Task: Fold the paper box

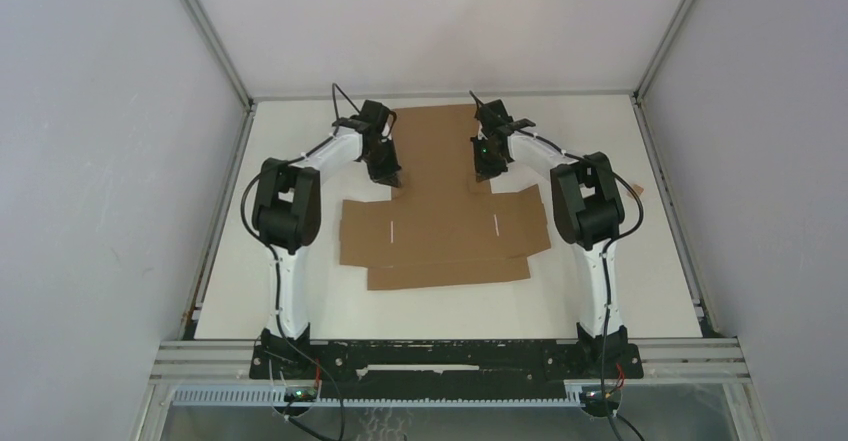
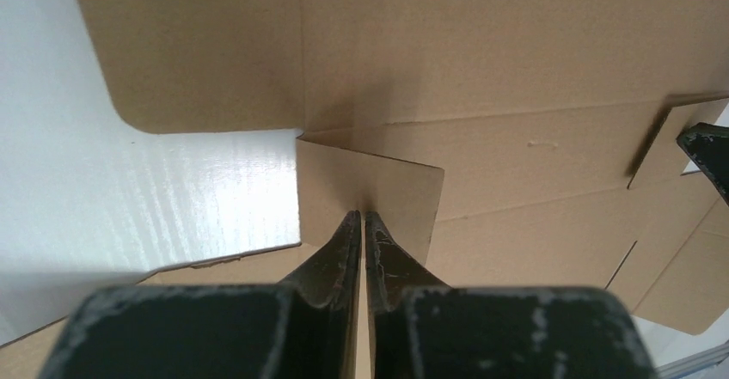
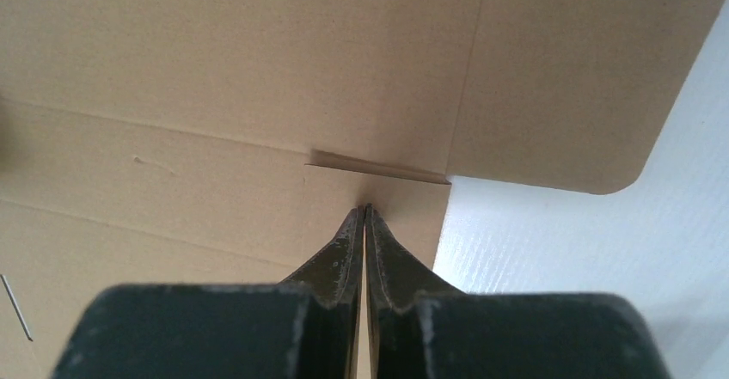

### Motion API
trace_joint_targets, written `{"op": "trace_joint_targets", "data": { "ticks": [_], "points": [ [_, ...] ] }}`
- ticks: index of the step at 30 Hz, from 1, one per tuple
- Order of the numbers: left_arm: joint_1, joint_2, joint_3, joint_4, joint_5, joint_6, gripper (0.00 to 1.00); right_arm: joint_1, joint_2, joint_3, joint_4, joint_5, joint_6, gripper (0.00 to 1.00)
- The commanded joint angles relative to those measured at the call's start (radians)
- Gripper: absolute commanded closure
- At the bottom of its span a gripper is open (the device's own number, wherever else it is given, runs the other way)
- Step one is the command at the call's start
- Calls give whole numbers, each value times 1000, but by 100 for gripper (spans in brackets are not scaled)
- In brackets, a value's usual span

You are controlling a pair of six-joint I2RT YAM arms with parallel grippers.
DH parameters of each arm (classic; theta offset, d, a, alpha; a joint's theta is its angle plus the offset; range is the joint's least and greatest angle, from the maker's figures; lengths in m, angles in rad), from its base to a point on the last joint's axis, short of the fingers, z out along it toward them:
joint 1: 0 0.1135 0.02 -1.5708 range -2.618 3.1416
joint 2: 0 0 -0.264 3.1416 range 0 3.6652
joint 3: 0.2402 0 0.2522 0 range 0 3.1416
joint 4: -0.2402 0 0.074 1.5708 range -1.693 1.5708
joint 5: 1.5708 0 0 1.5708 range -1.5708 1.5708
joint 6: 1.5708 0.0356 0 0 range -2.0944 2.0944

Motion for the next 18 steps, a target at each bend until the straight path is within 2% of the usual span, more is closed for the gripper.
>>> {"op": "trace_joint_targets", "data": {
  "ticks": [1, 18],
  "points": [
    [-40, 31, 51, 11, 24, -32, 91, 26, 32, 24, -5, -15, 7, 90],
    [-60, 75, 53, 11, 14, -56, 90, 32, 51, 18, -17, -8, 8, 90]
  ]
}}
